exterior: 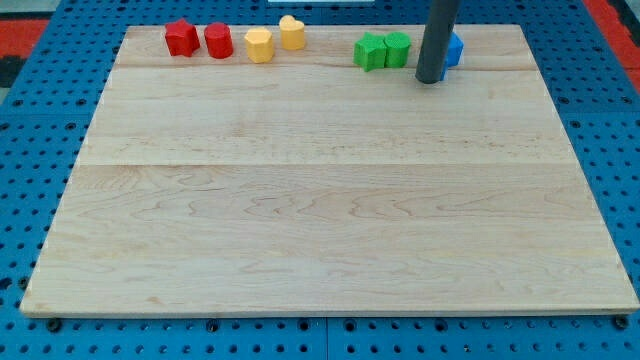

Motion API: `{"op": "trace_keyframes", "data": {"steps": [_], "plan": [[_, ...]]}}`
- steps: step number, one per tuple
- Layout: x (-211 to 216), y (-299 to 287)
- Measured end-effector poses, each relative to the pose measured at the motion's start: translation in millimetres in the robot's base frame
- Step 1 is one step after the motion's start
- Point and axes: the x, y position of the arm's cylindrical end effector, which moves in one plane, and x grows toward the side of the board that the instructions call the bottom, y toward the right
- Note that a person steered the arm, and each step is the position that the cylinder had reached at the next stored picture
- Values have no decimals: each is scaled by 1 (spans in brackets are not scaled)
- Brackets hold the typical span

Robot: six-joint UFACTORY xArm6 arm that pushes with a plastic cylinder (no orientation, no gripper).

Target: Push the blue triangle into the blue cube

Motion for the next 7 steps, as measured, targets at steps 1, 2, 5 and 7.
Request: {"op": "trace_keyframes", "data": {"steps": [1, 2, 5, 7], "plan": [[-4, -12], [0, -84], [-12, -435], [-69, -433]]}}
